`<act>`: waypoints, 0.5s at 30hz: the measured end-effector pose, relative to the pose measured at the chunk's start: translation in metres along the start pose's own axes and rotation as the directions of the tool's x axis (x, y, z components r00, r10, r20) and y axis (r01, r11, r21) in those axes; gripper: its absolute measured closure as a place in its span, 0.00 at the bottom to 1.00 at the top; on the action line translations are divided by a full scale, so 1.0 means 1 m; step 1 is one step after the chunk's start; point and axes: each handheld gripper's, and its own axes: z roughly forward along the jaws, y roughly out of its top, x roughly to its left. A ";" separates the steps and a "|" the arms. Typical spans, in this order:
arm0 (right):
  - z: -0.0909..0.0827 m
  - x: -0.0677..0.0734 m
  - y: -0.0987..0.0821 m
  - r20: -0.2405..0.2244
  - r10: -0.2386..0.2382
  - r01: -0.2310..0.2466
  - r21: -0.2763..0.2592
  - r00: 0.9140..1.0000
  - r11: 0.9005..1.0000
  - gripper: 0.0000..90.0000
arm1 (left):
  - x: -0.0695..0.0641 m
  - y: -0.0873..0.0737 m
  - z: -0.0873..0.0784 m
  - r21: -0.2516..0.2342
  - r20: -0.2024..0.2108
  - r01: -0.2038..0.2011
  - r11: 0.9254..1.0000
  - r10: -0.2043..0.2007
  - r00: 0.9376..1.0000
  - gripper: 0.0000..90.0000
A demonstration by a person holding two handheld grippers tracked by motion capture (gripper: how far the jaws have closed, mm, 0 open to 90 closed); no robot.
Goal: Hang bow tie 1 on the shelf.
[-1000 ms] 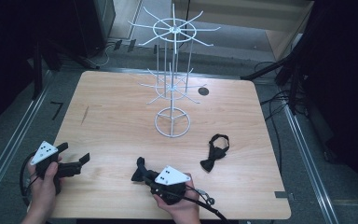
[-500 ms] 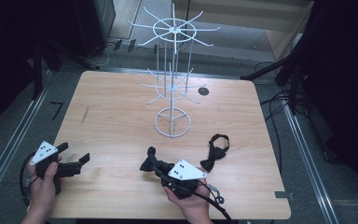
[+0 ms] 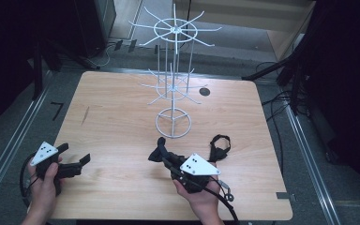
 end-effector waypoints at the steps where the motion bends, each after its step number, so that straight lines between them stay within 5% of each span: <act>1: -0.001 -0.001 0.002 0.004 -0.002 0.002 -0.004 1.000 1.000 0.80 | 0.000 0.000 0.000 0.000 0.000 0.000 1.000 0.000 1.000 0.00; 15: -0.008 -0.013 0.026 0.023 -0.023 0.024 -0.060 0.999 0.998 0.80 | 0.000 0.000 0.000 -0.004 -0.001 0.004 1.000 -0.004 1.000 0.00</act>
